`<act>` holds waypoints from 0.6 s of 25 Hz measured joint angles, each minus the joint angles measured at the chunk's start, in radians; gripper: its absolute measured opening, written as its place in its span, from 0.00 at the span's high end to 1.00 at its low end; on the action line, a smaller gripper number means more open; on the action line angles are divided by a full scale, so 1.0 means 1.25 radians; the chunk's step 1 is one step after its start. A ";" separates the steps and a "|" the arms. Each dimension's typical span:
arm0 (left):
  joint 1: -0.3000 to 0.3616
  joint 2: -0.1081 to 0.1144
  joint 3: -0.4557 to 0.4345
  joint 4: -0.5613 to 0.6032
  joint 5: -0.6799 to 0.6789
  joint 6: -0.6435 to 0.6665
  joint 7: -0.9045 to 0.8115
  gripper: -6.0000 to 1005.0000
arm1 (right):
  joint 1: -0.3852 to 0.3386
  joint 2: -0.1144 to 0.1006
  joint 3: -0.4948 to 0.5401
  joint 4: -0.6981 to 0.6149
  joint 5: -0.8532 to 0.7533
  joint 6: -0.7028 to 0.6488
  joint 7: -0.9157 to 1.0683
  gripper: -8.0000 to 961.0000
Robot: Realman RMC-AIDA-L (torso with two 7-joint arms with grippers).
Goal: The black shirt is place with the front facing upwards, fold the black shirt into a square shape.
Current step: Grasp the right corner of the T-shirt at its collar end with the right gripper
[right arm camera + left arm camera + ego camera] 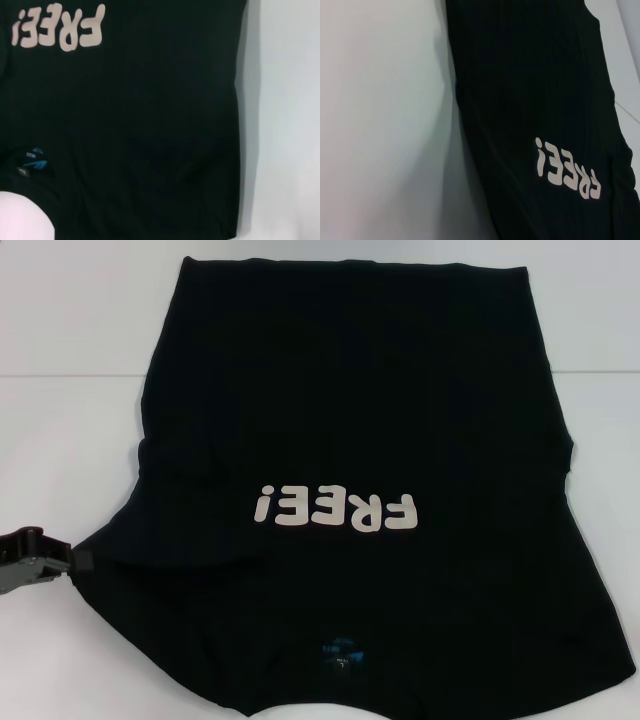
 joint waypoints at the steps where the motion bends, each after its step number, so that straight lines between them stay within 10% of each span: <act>1: 0.000 0.000 0.000 0.000 0.000 0.000 0.000 0.97 | 0.001 0.005 -0.010 0.000 0.000 0.009 0.000 0.16; 15: 0.002 -0.001 -0.002 0.000 0.000 -0.002 0.001 0.97 | 0.022 0.037 -0.052 0.031 -0.002 0.059 -0.004 0.16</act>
